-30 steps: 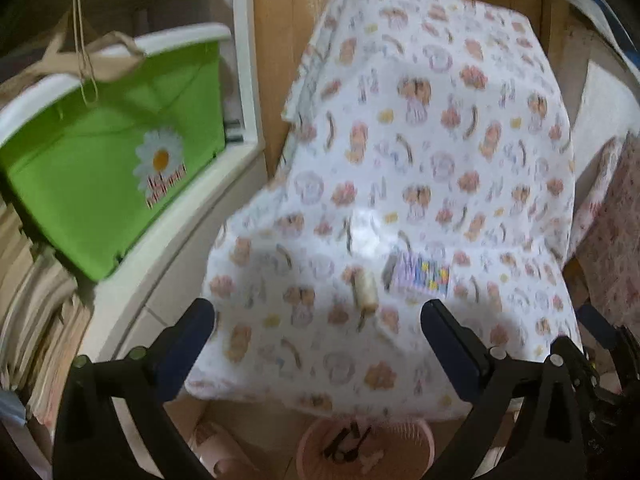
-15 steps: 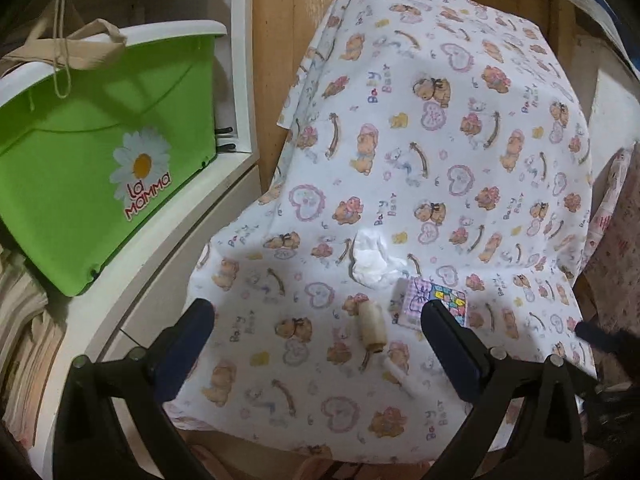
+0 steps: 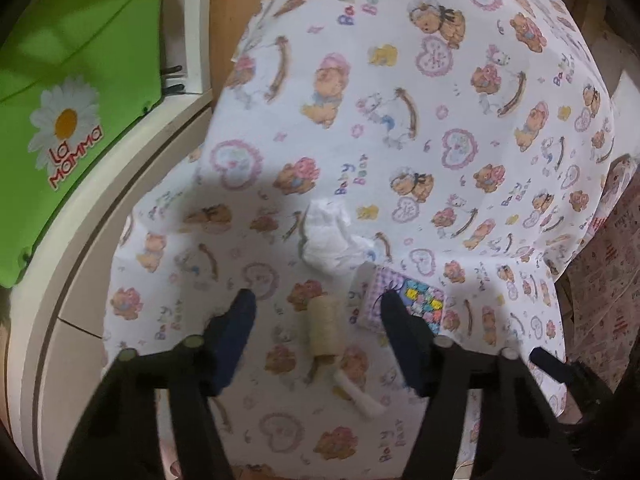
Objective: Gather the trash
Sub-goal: 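Move the left tool to the beige twine spool, then close the left tool on the twine spool and lift it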
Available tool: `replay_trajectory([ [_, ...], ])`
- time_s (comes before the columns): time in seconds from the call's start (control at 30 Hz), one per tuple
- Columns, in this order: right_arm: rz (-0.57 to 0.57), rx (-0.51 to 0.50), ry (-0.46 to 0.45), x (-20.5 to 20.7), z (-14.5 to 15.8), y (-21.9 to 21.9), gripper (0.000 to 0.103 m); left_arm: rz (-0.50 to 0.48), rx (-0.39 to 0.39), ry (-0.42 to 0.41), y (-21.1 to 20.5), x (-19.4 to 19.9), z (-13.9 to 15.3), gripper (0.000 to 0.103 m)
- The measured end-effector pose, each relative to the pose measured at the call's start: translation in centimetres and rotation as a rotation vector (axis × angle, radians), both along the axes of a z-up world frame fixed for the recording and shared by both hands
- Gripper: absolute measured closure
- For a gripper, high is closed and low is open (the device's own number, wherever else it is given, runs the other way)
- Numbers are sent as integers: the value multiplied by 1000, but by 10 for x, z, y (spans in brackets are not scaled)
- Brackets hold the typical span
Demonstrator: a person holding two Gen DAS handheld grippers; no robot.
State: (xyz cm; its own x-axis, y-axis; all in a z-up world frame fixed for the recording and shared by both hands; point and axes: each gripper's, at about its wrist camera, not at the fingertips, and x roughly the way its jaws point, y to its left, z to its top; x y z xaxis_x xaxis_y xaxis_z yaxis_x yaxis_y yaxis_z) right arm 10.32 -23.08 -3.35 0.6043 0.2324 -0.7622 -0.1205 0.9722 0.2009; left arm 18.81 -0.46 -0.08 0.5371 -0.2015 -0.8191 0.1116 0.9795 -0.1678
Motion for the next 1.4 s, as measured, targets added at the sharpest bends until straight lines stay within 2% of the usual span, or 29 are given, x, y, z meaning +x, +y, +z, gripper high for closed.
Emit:
replay_trajectory([
  [0.07,0,-14,3,0,-2,1,28,-8,-2,40,-5,6,-6,57],
  [0.2,3,-34,0,1,-4,2,28,60,71,170,-7,24,-34,58],
  [0.23,2,-35,2,1,-4,2,28,62,48,191,-5,27,-39,58],
  [0.33,2,-24,19,1,-9,1,28,28,-108,281,-3,38,-53,58],
  [0.37,5,-17,26,1,-11,1,28,26,-120,292,-4,40,-55,58],
  [0.43,1,-21,42,2,-15,2,28,31,-102,293,-8,42,-57,58],
  [0.57,-8,-24,34,1,-15,0,28,17,-72,282,-16,45,-54,71],
  [0.7,-15,-22,20,0,-11,-1,28,38,-23,284,-15,45,-51,72],
  [0.8,-14,-24,21,-1,-11,0,28,33,-59,292,-8,43,-55,72],
  [0.9,-11,-40,19,-3,-12,2,28,0,-105,335,-10,47,-62,72],
  [1.0,-11,-45,21,-3,-13,3,28,-18,-52,324,-21,46,-63,76],
  [1.03,-10,-45,21,-3,-13,3,28,-13,-86,338,-21,45,-64,82],
  [1.07,-10,-45,20,-3,-12,3,28,13,-122,353,-17,43,-64,82],
  [1.13,-12,-47,7,-3,-9,4,28,58,-149,317,-8,38,-54,82],
  [1.33,43,-5,-6,-3,2,9,28,47,-46,71,14,9,5,82],
  [1.4,85,23,19,0,4,14,28,51,0,41,24,1,13,82],
])
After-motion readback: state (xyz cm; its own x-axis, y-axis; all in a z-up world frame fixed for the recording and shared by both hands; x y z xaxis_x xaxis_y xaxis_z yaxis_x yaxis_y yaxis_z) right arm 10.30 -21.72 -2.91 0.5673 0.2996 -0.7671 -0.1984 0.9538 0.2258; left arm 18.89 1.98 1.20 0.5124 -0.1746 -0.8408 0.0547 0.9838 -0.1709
